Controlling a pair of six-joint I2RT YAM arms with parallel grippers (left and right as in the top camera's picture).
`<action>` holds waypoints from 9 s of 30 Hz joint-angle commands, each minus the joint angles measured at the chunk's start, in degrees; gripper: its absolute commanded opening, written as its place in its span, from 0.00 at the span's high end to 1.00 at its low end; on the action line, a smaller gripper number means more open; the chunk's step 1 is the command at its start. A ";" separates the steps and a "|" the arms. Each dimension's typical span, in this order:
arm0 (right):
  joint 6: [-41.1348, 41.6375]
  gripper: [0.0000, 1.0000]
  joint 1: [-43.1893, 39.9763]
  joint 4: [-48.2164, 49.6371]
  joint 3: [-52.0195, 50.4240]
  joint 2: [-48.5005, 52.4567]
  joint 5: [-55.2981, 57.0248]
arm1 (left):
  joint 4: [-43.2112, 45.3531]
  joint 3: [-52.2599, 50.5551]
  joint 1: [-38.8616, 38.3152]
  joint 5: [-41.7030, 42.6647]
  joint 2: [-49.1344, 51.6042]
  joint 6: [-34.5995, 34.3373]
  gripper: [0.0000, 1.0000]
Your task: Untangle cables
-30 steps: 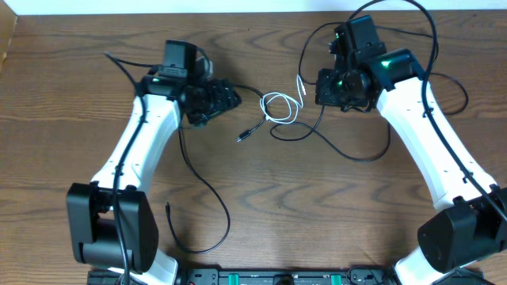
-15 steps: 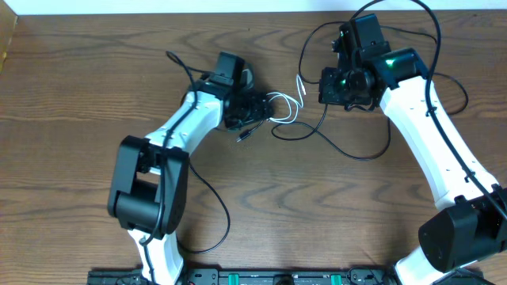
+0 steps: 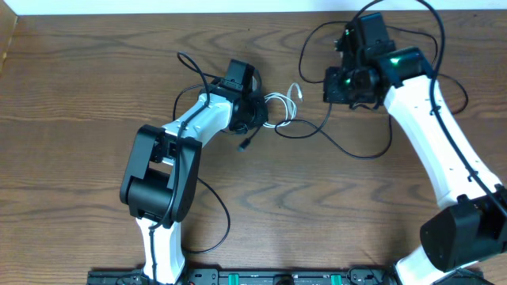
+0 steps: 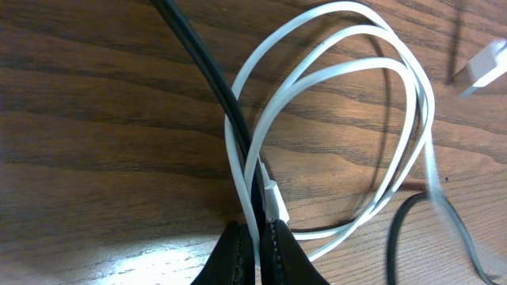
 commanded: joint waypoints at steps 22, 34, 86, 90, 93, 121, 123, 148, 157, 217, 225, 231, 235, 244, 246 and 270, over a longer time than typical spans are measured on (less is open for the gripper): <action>-8.07 0.99 -20.24 6.54 0.98 -18.69 18.62 | -11.47 0.15 7.50 -0.96 -5.05 -1.75 0.93; -5.18 0.99 -23.61 -1.07 0.98 -8.72 9.49 | -12.09 0.15 7.48 -0.98 -5.05 -1.36 0.92; -12.52 0.96 -41.29 -7.26 0.96 28.68 20.04 | -13.14 0.15 7.50 -1.05 -5.05 -0.50 0.88; -12.02 0.99 -41.59 -7.41 1.05 28.65 15.80 | -13.18 0.15 7.50 -1.03 -5.05 -0.50 0.88; -11.98 0.99 -41.59 -4.74 2.19 28.63 14.25 | -13.18 0.15 7.50 -1.03 -5.05 -0.50 0.88; -10.43 0.99 -37.44 -11.28 -5.09 26.86 14.19 | -13.14 0.13 7.50 -1.05 -5.05 -0.50 0.87; -10.45 0.99 -37.44 -9.49 -5.88 26.86 17.68 | -12.98 0.15 7.50 -1.03 -5.05 -0.50 0.87; -14.51 0.99 -38.03 60.41 -25.33 27.12 21.20 | -11.21 0.15 7.50 -1.22 -5.05 -0.50 0.84; -15.21 0.99 -39.56 73.61 -26.27 29.90 20.00 | -11.17 0.15 7.50 -1.20 -5.05 -0.50 0.83; -14.03 0.43 13.46 41.35 -23.80 -0.35 -10.84 | -14.38 0.50 8.41 -23.21 -10.60 -4.68 0.58; -14.05 0.37 15.82 44.68 -23.80 2.62 -10.84 | -9.79 0.50 8.41 -22.58 -8.96 -7.74 0.53; -14.08 0.26 15.78 46.38 -23.80 6.29 -10.84 | -7.37 0.48 8.41 -22.62 -7.72 -11.26 0.52; -14.08 0.25 15.80 47.50 -23.80 8.17 -10.84 | -5.22 0.48 8.41 -22.60 -5.60 -13.27 0.52; -14.10 0.18 15.80 50.77 -23.80 11.89 -10.84 | 0.92 0.48 8.52 -22.58 -2.25 -13.77 0.52; -14.12 0.19 15.80 51.19 -23.80 12.35 -10.86 | 0.85 0.46 8.39 -22.56 -2.05 -14.16 0.52; -14.05 0.34 15.91 52.57 -23.80 12.72 -17.05 | -1.64 -0.33 9.60 -10.56 -1.95 -10.40 0.93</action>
